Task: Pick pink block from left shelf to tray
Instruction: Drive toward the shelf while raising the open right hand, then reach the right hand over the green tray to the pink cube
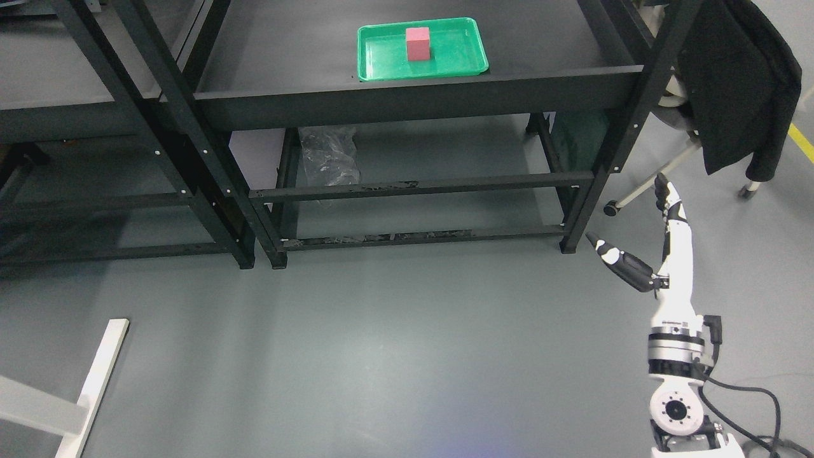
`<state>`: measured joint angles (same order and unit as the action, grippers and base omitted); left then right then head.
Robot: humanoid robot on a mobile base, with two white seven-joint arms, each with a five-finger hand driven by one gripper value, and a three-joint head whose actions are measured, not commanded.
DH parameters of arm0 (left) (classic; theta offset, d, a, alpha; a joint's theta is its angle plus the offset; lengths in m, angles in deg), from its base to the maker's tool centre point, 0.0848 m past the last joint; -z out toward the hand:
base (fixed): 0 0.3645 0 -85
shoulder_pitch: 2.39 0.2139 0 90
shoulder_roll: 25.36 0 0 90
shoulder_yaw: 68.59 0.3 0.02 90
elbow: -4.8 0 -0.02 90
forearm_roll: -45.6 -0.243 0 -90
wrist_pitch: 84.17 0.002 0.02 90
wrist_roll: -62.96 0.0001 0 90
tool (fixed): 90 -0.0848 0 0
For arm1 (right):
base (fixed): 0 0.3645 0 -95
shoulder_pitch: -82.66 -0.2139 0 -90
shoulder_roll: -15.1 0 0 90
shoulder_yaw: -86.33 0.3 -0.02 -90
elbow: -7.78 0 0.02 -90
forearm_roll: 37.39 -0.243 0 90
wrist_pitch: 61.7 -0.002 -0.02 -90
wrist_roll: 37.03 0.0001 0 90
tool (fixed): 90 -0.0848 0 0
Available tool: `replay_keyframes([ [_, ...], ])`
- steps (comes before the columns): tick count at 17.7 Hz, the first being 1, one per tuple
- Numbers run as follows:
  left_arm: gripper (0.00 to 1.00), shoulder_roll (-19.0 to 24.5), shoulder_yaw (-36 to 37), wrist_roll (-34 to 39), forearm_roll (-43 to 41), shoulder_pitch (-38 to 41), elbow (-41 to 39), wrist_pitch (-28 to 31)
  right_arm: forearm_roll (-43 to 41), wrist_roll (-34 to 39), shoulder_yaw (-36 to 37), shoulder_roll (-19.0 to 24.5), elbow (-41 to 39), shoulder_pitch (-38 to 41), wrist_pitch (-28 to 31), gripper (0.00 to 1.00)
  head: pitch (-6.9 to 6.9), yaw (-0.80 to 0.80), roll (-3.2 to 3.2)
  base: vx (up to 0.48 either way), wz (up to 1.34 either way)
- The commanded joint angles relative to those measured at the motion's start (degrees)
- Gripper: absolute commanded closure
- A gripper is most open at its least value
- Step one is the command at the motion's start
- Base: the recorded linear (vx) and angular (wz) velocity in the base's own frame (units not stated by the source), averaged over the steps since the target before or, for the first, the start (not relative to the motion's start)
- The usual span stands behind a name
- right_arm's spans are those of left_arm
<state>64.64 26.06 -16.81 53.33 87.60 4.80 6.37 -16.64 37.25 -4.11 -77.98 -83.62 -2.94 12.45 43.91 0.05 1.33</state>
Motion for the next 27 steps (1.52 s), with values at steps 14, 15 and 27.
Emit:
replay_keyframes([
  [14,0.0,1.0,0.0,0.0,0.0,-1.8,-1.0,0.0,38.4,-3.3,-4.6,-4.3,-2.0,-4.3,0.3,0.0,0.0,0.0,0.0,0.281,0.12],
  [15,0.0,1.0,0.0,0.0,0.0,-1.7,-1.0,0.0,41.4,-3.4,-5.1,-3.8,-1.9,-4.3,0.7,0.0,0.0,0.0,0.0,0.291,0.1],
  [27,0.0,1.0,0.0,0.0,0.0,-1.7,-1.0,0.0,47.3,-5.1,-10.8,-1.4,-1.8,-3.9,2.9,0.0,0.0,0.0,0.0,0.311,0.06],
])
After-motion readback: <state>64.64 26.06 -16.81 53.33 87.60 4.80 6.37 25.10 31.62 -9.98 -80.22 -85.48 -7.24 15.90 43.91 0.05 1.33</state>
